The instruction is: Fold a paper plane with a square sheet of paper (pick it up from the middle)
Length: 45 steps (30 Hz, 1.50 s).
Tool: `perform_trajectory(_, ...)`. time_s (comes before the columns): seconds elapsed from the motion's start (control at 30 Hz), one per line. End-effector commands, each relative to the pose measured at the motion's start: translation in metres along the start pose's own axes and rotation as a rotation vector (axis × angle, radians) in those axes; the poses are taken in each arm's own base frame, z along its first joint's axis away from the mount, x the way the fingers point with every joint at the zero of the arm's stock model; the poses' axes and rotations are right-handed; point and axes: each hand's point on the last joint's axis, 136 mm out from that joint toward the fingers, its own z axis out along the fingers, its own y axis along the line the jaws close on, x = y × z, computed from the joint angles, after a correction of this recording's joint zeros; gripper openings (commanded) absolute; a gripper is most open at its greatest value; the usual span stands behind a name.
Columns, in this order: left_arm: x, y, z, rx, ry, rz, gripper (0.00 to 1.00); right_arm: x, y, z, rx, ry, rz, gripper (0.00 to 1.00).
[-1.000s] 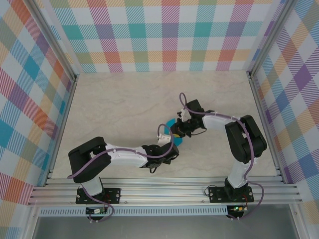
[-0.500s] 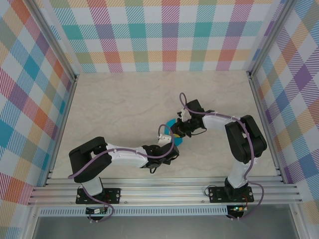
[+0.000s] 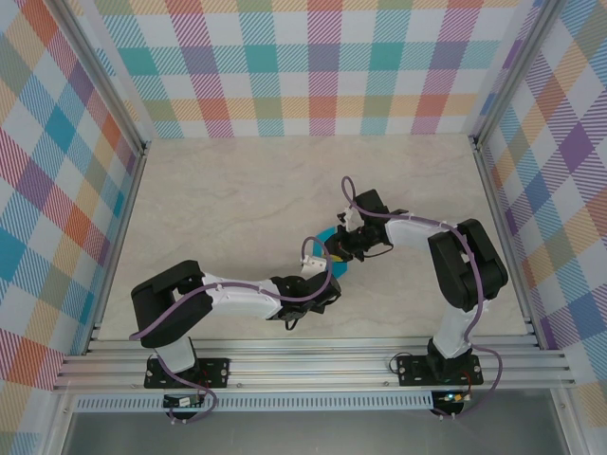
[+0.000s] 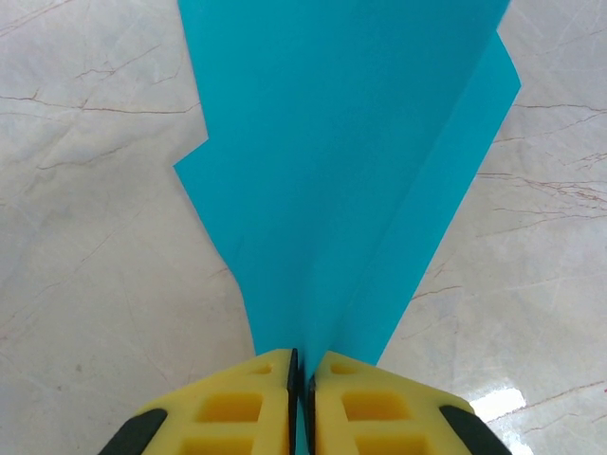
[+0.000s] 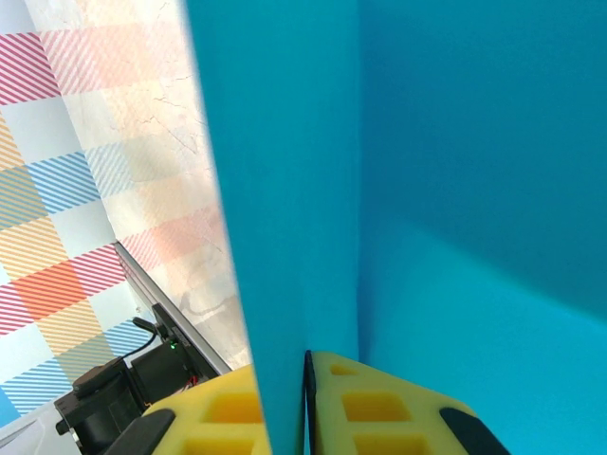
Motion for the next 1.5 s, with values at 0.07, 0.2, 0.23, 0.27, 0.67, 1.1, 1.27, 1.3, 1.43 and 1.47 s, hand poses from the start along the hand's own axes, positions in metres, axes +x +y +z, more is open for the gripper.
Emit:
perform_trajectory(0.07, -0.006, -0.017, -0.006, 0.08, -0.007, 0.008, 0.06, 0.0, -0.003, -0.005, 0.019, -0.007, 0.011, 0.18)
perform_trajectory(0.2, -0.007, -0.022, -0.005, 0.146, 0.004, -0.016, 0.04, 0.001, 0.0, -0.016, 0.033, -0.042, -0.014, 0.33)
perform_trajectory(0.23, -0.007, -0.023, -0.005, 0.168, 0.007, -0.017, 0.03, 0.001, 0.0, -0.019, 0.036, -0.052, -0.019, 0.4)
perform_trajectory(0.27, -0.006, -0.025, -0.005, 0.192, 0.016, -0.021, 0.03, 0.002, 0.001, -0.023, 0.037, -0.064, -0.024, 0.46)
perform_trajectory(0.67, -0.006, -0.015, 0.001, 0.35, 0.068, -0.151, 0.03, 0.019, 0.009, -0.05, 0.001, -0.162, -0.097, 0.52)
perform_trajectory(1.1, 0.001, -0.003, 0.008, 0.477, 0.157, -0.29, 0.03, 0.024, 0.015, -0.022, -0.116, -0.094, -0.084, 0.14)
perform_trajectory(1.27, 0.005, 0.0, 0.013, 0.484, 0.189, -0.331, 0.03, 0.016, 0.015, -0.006, -0.111, -0.076, -0.06, 0.13)
perform_trajectory(1.3, 0.005, 0.0, 0.013, 0.489, 0.192, -0.337, 0.03, 0.014, 0.013, -0.003, -0.109, -0.073, -0.05, 0.13)
perform_trajectory(1.43, 0.008, 0.005, 0.012, 0.479, 0.202, -0.354, 0.03, 0.007, 0.012, 0.004, -0.12, -0.059, -0.042, 0.13)
perform_trajectory(1.47, 0.009, 0.006, 0.011, 0.477, 0.199, -0.356, 0.03, 0.006, 0.011, 0.005, -0.114, -0.061, -0.041, 0.13)
